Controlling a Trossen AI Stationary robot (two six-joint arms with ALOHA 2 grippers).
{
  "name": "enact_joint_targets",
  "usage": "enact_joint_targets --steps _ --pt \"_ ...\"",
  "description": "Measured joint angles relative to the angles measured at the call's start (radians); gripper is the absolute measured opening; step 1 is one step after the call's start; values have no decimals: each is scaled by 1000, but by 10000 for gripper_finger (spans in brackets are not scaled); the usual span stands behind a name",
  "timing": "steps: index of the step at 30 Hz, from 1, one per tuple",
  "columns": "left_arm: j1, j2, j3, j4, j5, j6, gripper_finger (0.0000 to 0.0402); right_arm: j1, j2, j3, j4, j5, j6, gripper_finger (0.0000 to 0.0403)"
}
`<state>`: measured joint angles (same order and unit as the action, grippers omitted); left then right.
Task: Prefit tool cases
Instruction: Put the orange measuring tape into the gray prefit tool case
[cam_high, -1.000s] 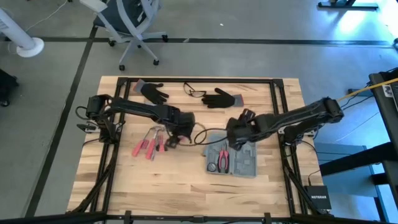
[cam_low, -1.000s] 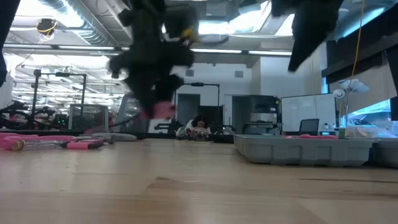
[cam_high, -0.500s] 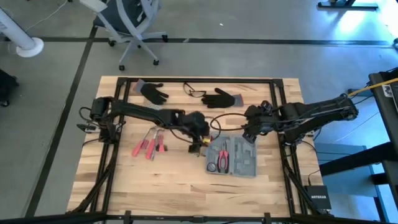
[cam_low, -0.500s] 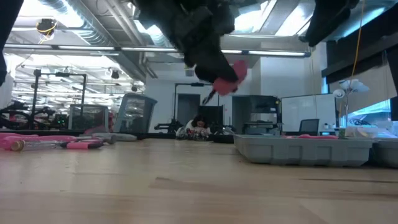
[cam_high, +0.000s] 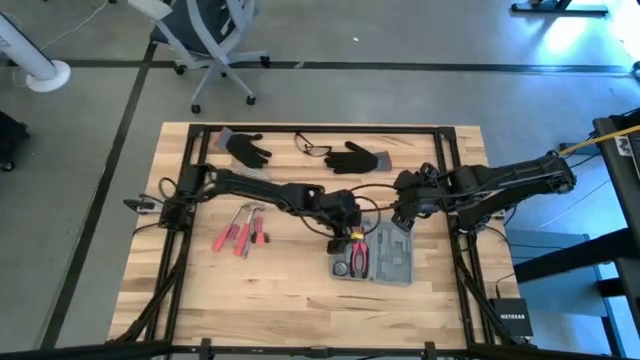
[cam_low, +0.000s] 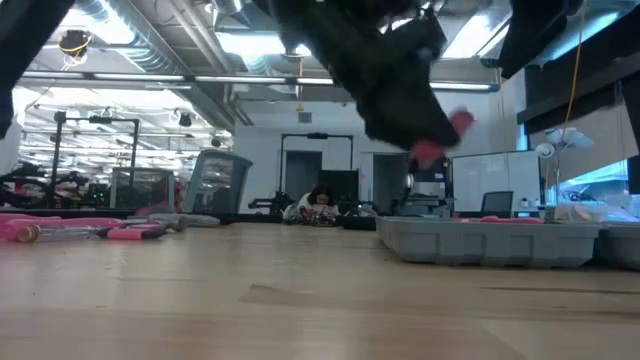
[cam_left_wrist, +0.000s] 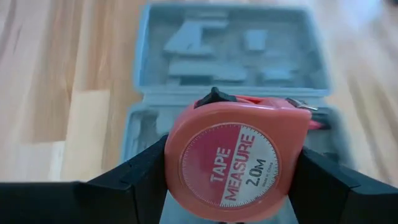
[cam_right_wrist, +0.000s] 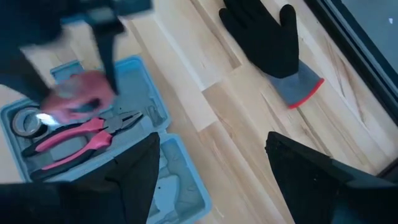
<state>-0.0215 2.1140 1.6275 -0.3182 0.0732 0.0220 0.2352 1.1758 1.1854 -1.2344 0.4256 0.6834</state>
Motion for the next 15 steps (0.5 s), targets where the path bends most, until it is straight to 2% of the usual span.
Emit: enact_joint_targets --steps 3,7,15 --pt "11 45 31 -45 -28 -22 253 0 0 0 1 0 0 282" --pt "22 64 39 -146 -119 -16 253 0 0 0 1 0 0 282" --pt "31 58 39 -256 -124 88 253 0 0 0 2 0 0 282"
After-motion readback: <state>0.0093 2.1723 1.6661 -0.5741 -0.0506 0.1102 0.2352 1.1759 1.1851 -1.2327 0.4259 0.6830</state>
